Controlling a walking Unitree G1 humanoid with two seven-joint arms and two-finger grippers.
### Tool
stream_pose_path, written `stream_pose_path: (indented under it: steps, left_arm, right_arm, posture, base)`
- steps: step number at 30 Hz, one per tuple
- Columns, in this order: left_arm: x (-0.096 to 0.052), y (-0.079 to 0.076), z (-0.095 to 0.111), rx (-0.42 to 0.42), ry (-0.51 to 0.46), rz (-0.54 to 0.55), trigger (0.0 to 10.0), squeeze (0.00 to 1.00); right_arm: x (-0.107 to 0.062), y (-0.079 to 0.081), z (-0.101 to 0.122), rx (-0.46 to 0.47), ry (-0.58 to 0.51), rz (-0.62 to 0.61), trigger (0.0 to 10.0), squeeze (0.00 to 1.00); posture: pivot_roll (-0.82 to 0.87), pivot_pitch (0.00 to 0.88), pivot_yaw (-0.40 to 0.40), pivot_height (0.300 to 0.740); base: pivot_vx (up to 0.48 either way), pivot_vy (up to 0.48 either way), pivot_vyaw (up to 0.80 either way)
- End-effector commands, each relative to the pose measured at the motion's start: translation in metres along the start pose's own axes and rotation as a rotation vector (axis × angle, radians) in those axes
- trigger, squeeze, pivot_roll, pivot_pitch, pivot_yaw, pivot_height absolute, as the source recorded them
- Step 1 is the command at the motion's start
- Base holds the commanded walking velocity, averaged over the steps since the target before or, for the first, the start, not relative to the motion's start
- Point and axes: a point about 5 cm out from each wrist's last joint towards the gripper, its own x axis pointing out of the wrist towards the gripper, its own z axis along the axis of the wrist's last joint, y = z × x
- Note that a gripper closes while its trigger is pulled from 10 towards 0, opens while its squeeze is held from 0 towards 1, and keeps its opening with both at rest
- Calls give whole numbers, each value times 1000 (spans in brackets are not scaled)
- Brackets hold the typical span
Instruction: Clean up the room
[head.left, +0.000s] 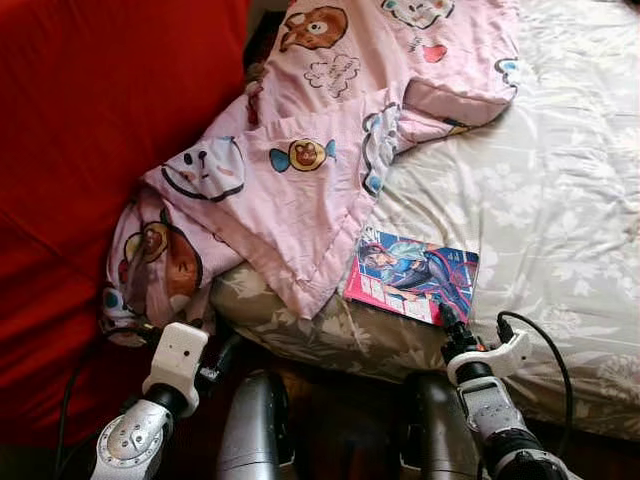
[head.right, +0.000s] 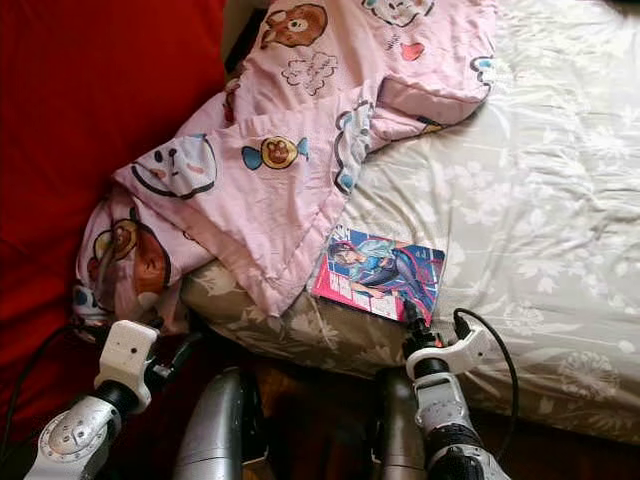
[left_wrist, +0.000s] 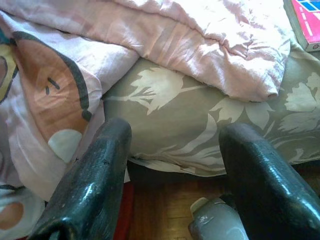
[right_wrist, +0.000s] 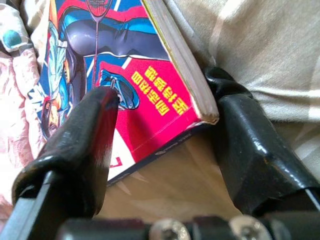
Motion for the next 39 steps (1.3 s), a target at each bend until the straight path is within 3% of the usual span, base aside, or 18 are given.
stream_pose_path:
  steps: [1, 7, 8, 9, 10, 11, 26, 29, 39]
  left_arm:
    - [-8, 6, -7, -11, 40, 23, 10000, 0]
    - [-7, 4, -7, -15, 41, 25, 10000, 0]
    - [-6, 4, -7, -15, 41, 25, 10000, 0]
    - [-6, 4, -7, -16, 41, 25, 10000, 0]
    - [-5, 4, -7, -16, 40, 25, 10000, 0]
    - [-5, 3, -8, -16, 40, 25, 10000, 0]
    - [0, 1, -10, -20, 41, 34, 10000, 0]
    - [1, 3, -9, -18, 39, 40, 10000, 0]
    - [9, 3, -8, -17, 29, 48, 10000, 0]
  right_arm:
    - [-6, -2, -40, 48, 146, -16, 10000, 0]
    - [-3, 0, -25, 77, 65, -1, 10000, 0]
    - [-2, 1, -22, 80, 54, 7, 7882, 0]
    - [-1, 2, -21, 80, 52, 10, 7882, 0]
    - [-1, 2, -21, 78, 51, 12, 1333, 0]
    - [-1, 2, -19, 77, 47, 16, 0, 0]
    - [-1, 2, -13, 74, 15, 37, 0, 0]
    - [4, 9, -5, 127, -43, 70, 0, 0]
    - [15, 34, 7, 133, -86, 213, 0, 0]
  posture:
    - [200, 337, 130, 583]
    - [193, 331, 125, 583]
    - [187, 329, 122, 583]
    - [186, 328, 120, 583]
    - [186, 328, 120, 583]
    - [185, 325, 119, 583]
    - [176, 310, 111, 583]
    - [177, 306, 110, 583]
    - [160, 284, 103, 583]
  base:
    - [0, 0, 0]
    - [0, 0, 0]
    - [0, 0, 0]
    - [0, 0, 0]
    - [0, 0, 0]
    - [0, 0, 0]
    - [0, 0, 0]
    - [0, 0, 0]
    - [0, 0, 0]
